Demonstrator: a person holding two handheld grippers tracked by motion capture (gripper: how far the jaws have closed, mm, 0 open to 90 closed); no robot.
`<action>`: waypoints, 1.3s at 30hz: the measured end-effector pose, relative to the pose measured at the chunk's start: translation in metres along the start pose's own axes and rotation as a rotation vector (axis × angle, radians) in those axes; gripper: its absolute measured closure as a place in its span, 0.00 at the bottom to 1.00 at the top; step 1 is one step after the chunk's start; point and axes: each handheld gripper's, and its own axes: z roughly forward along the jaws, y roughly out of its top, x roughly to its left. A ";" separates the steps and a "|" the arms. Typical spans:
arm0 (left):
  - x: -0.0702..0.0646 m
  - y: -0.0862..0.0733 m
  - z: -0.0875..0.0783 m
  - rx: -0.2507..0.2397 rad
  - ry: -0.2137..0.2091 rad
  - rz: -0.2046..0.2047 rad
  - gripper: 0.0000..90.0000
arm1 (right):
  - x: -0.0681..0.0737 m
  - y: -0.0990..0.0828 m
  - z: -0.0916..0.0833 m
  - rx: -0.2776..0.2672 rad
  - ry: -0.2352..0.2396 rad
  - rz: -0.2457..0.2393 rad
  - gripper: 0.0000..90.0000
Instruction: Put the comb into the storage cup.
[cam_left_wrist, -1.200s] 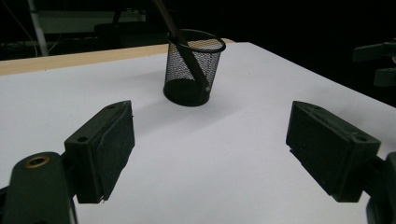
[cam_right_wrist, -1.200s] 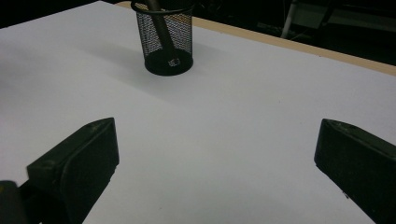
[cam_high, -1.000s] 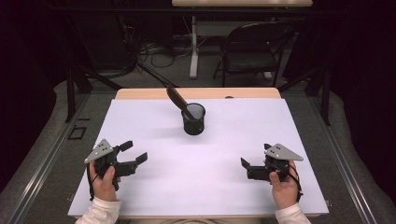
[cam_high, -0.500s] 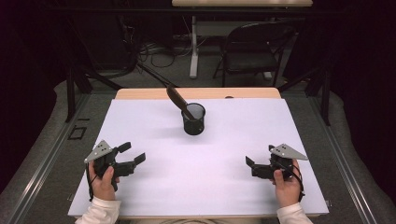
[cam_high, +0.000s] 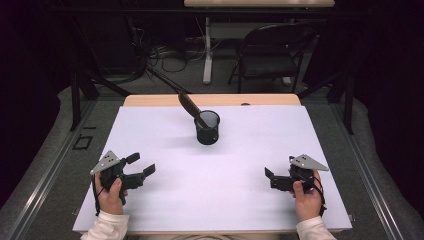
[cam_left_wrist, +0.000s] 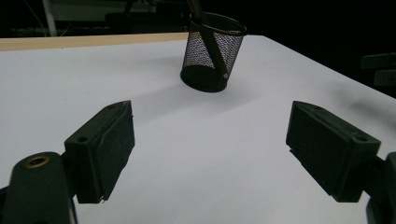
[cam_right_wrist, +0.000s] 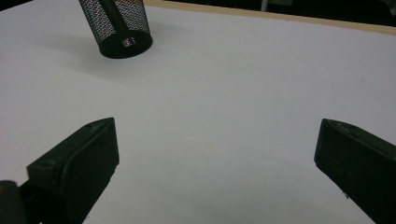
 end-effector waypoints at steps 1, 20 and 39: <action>0.000 0.000 0.000 0.003 0.000 -0.002 0.18 | -0.001 0.000 0.001 0.000 -0.001 0.003 0.00; 0.000 -0.002 0.002 0.007 -0.003 -0.006 0.18 | -0.006 -0.003 0.004 0.021 -0.009 0.017 0.00; 0.001 -0.002 0.002 0.009 -0.004 -0.005 0.18 | -0.005 -0.004 0.005 0.030 -0.004 0.014 0.00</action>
